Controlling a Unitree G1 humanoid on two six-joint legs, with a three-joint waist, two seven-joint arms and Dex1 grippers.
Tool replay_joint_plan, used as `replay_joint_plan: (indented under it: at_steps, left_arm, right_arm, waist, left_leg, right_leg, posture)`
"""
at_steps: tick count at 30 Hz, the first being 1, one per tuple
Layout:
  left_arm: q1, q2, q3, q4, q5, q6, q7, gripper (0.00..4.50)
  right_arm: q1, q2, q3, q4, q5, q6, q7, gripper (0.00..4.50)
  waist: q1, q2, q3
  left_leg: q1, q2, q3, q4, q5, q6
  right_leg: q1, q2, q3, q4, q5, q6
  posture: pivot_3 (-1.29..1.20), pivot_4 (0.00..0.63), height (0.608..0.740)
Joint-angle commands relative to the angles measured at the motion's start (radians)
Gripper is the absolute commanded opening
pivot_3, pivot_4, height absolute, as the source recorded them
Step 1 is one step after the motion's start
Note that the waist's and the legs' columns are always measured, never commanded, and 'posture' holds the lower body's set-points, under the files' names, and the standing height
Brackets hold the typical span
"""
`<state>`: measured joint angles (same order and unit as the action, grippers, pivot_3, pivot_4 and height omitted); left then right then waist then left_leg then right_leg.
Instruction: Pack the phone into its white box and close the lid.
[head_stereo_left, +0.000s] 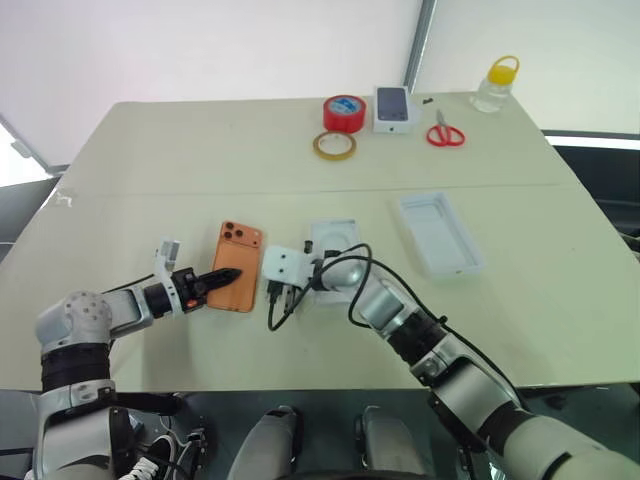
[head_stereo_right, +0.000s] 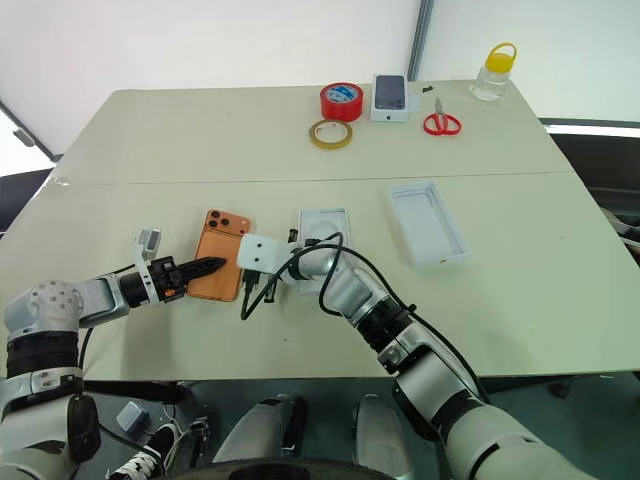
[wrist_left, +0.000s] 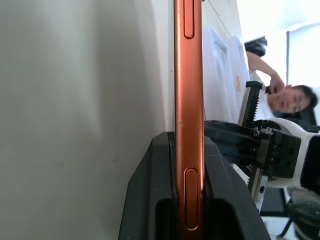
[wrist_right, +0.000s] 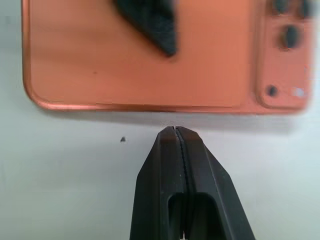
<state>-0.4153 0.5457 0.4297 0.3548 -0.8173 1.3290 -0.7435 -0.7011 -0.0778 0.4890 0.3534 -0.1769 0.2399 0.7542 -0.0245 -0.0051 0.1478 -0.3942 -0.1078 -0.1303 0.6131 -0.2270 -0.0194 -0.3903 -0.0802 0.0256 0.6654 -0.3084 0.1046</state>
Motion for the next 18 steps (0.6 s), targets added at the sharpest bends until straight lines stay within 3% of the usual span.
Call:
replay_joint_plan:
  at_steps: [1,3,8,14,18]
  left_arm:
    - [-0.004,-0.022,0.075,-0.017,-0.047,-0.010,0.023,0.00]
    - [0.001,-0.041,0.082,-0.039,-0.034,-0.058,0.039,0.00]
    - [-0.044,-0.084,0.161,-0.021,-0.104,-0.019,0.095,0.00]
    - [-0.068,-0.109,0.214,-0.039,-0.148,0.010,0.171,0.00]
    - [-0.073,-0.142,0.194,-0.091,-0.158,0.003,0.212,0.00]
  right_arm:
    - [-0.010,0.042,-0.138,-0.105,0.176,0.090,0.048,0.25]
    - [-0.005,0.038,-0.203,-0.140,0.267,0.138,0.089,0.89]
    - [0.030,-0.054,-0.261,-0.309,0.386,0.224,0.178,3.47]
    - [0.107,-0.225,-0.275,-0.455,0.442,0.206,0.285,3.47]
    - [0.165,-0.385,-0.220,-0.441,0.345,0.046,0.353,3.47]
  waist:
    - [-0.003,-0.001,0.000]
    - [-0.005,-0.001,0.000]
    - [0.002,-0.002,0.001]
    - [0.005,-0.002,0.001]
    - [0.008,-0.003,0.002]
  left_leg:
    - [0.000,0.000,0.000,0.000,0.000,0.000]
    - [0.000,0.000,0.000,0.000,0.000,0.000]
    - [-0.002,0.000,0.000,0.000,0.000,0.000]
    - [-0.013,0.000,-0.001,0.002,0.000,-0.001]
    - [-0.014,0.000,0.000,0.003,0.000,0.000]
  right_leg:
    - [0.000,0.000,0.000,0.000,0.000,0.000]
    - [0.000,0.000,0.000,0.000,0.000,0.000]
    - [-0.001,0.000,0.000,-0.001,0.000,0.000]
    - [-0.011,0.000,-0.001,0.000,0.000,0.000]
    - [-0.010,-0.001,-0.001,0.000,0.000,0.000]
  posture:
    - [0.00,0.150,0.740]
    - [0.00,0.150,0.740]
    - [0.00,0.150,0.740]
    - [0.00,0.150,0.740]
    - [0.00,0.150,0.740]
